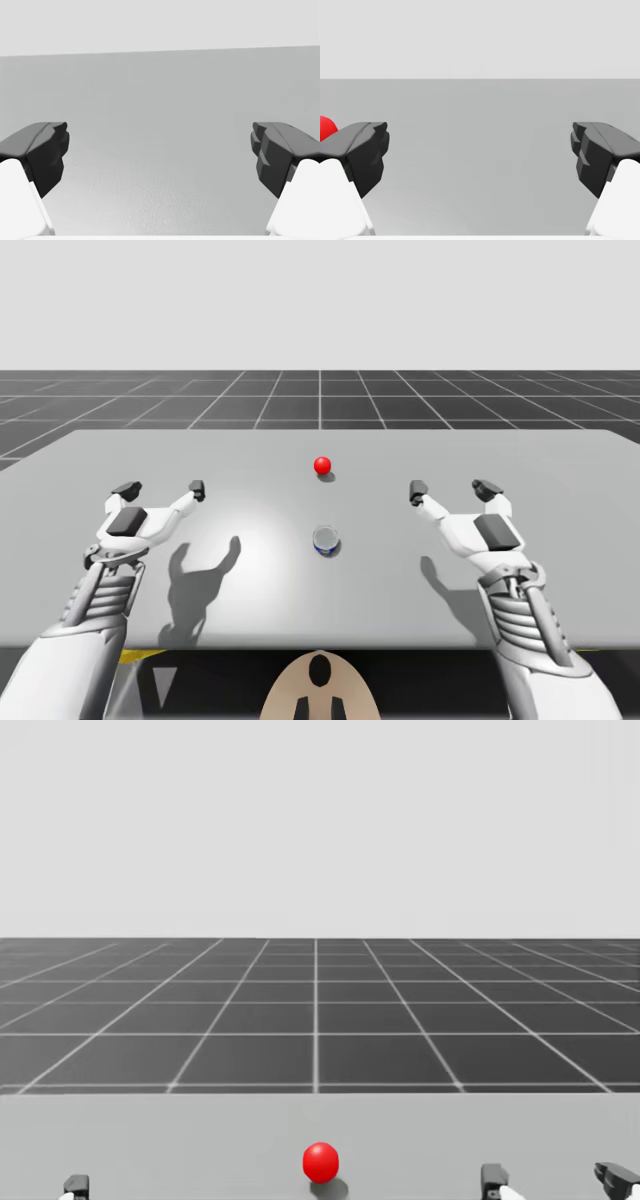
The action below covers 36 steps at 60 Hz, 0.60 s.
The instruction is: Watch the red light. When it turns green, pick up the object.
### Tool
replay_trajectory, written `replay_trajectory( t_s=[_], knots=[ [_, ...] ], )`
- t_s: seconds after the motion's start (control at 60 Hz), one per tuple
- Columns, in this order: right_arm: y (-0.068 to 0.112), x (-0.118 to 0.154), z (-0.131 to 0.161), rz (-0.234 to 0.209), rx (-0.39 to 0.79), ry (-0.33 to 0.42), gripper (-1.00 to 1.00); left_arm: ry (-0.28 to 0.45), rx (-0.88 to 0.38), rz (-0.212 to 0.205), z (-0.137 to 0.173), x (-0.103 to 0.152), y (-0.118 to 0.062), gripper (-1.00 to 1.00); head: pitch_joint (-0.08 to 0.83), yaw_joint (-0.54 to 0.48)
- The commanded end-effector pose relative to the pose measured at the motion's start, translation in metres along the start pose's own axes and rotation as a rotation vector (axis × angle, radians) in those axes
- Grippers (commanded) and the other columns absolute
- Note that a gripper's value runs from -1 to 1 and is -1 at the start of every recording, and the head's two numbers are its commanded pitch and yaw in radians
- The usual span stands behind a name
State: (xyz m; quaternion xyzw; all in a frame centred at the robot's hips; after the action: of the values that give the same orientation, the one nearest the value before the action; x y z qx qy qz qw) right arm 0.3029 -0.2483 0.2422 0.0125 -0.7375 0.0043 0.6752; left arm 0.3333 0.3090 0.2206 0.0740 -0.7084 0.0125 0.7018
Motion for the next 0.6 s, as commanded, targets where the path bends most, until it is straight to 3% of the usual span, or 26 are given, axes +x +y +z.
replay_trajectory(
  t_s=[0.017,0.217,0.417,0.6],
  knots=[
    [0.0009,0.0003,0.0020,-0.024,-0.020,0.010,-1.00,0.005,0.005,-0.001,-0.0007,-0.0002,0.0005,-1.00,0.027,-0.01],
    [-0.0002,0.0019,0.0024,-0.024,-0.010,0.020,-1.00,0.006,0.002,-0.006,-0.0005,-0.0005,0.0000,-1.00,0.098,-0.01],
    [-0.0017,-0.0001,0.0001,-0.016,-0.035,0.011,-1.00,0.007,0.003,-0.010,0.0002,-0.0005,-0.0007,-1.00,0.276,-0.02],
    [-0.0011,-0.0032,-0.0014,-0.007,-0.031,0.022,-1.00,-0.003,-0.001,-0.018,0.0010,0.0004,-0.0017,-1.00,0.374,-0.01]
  ],
)
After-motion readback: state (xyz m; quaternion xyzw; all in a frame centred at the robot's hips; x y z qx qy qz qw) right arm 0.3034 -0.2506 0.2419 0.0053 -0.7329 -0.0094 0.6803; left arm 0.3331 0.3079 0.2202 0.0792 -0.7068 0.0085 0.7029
